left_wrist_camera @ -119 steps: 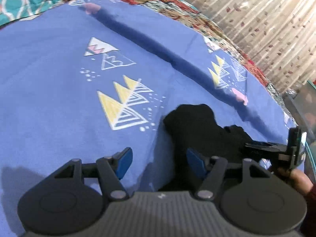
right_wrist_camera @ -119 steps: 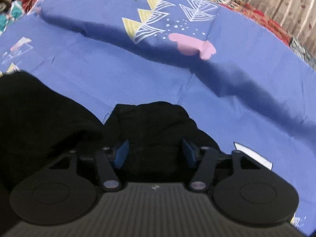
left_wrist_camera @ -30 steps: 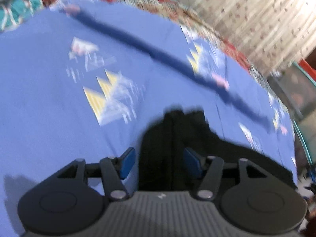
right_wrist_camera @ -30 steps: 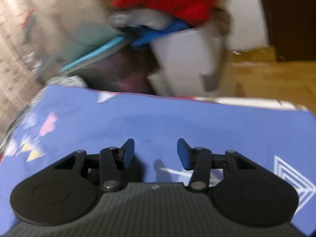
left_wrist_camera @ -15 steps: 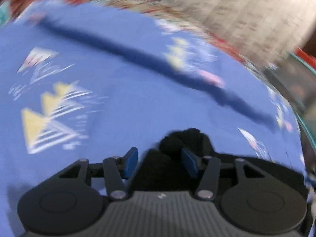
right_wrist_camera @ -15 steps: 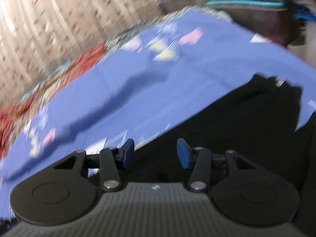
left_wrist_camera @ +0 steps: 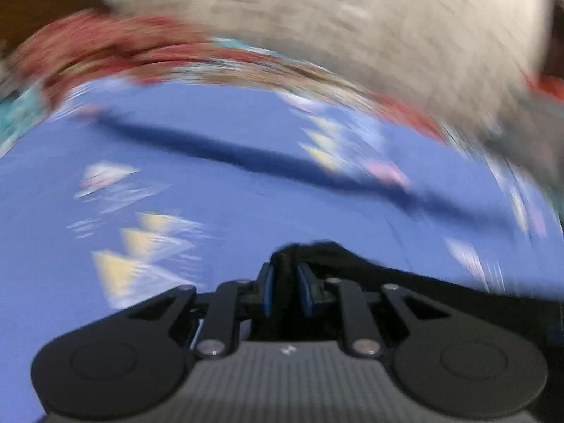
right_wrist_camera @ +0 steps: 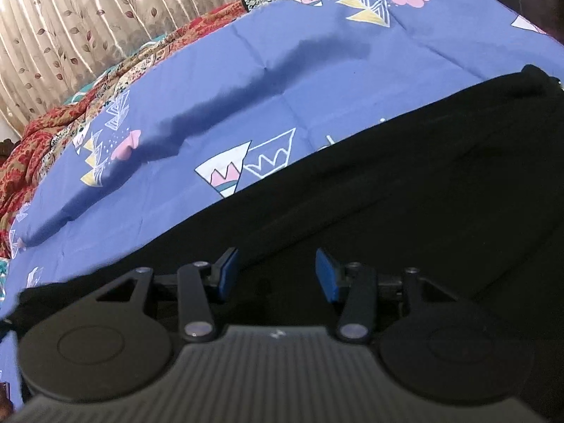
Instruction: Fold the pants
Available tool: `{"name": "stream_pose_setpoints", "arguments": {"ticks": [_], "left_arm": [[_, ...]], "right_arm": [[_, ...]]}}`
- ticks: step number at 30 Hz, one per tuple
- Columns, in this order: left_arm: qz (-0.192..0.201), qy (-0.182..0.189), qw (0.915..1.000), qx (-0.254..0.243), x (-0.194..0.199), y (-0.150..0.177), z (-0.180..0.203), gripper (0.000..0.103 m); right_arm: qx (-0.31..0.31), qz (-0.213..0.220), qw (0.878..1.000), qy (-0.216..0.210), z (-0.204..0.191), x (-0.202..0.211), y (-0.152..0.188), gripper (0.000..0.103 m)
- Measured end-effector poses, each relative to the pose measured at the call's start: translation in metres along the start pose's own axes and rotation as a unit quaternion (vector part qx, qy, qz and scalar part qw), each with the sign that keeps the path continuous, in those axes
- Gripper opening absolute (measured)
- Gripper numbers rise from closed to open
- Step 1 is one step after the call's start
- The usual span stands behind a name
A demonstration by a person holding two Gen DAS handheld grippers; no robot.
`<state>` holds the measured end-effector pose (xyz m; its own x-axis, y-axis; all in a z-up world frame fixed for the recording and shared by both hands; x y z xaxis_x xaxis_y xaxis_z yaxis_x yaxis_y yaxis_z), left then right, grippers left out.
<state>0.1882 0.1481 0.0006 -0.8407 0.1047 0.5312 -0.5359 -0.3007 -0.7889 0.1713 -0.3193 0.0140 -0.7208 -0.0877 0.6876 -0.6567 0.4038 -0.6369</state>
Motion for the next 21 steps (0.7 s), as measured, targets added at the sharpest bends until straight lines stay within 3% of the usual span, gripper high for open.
{"name": "stream_pose_setpoints", "arguments": {"ticks": [2, 3, 4, 6, 7, 8, 9, 12, 14, 17, 21], "left_arm": [[-0.026, -0.091, 0.9949, 0.035, -0.017, 0.001, -0.046, 0.013], [-0.052, -0.111, 0.9918, 0.038, -0.029, 0.007, -0.061, 0.015], [-0.076, -0.109, 0.9897, 0.054, -0.037, 0.014, -0.071, 0.016], [-0.067, -0.091, 0.9896, 0.089, -0.031, 0.013, -0.077, 0.021], [-0.053, -0.085, 0.9907, 0.092, -0.024, 0.009, -0.077, 0.027], [-0.039, -0.084, 0.9913, 0.094, -0.017, 0.003, -0.077, 0.041], [-0.022, -0.084, 0.9914, 0.098, -0.011, -0.002, -0.080, 0.048], [0.010, -0.068, 0.9930, 0.096, -0.003, -0.026, -0.085, 0.048], [0.010, -0.057, 0.9969, 0.053, -0.006, -0.041, -0.077, 0.051], [-0.015, -0.025, 0.9973, -0.067, -0.020, -0.050, -0.043, 0.057], [-0.044, -0.006, 0.9705, -0.237, -0.046, -0.029, 0.003, 0.059]], "right_arm": [[-0.007, -0.002, 1.000, 0.007, 0.002, -0.006, 0.002, 0.051], [-0.014, -0.007, 1.000, 0.010, 0.003, -0.009, 0.003, 0.051], [-0.026, -0.013, 1.000, 0.010, 0.006, -0.011, 0.004, 0.051], [-0.040, -0.014, 0.999, 0.002, 0.010, -0.006, 0.003, 0.051], [-0.035, -0.010, 0.999, 0.000, 0.010, -0.001, 0.001, 0.051], [-0.028, -0.005, 1.000, 0.003, 0.011, 0.002, -0.001, 0.051], [-0.023, -0.002, 1.000, 0.008, 0.013, 0.006, -0.003, 0.051], [-0.029, 0.015, 0.999, 0.020, 0.030, 0.020, -0.018, 0.051], [-0.037, 0.038, 0.998, 0.035, 0.049, 0.031, -0.037, 0.051], [-0.074, 0.077, 0.992, 0.061, 0.084, 0.045, -0.078, 0.051], [-0.112, 0.113, 0.981, 0.113, 0.131, 0.047, -0.136, 0.054]]}}
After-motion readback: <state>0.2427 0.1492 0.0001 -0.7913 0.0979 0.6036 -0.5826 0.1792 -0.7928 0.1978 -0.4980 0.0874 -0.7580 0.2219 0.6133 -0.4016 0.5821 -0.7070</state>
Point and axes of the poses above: each gripper's, at about its wrist camera, not at the fingertips, and x roughly against the way its jaws point, z to its right, y to its underside, the point moved 10 cm from there along -x, roughly the way its jaws point, and after that the axes turned 1 degree about z, right-handed, at the moved point
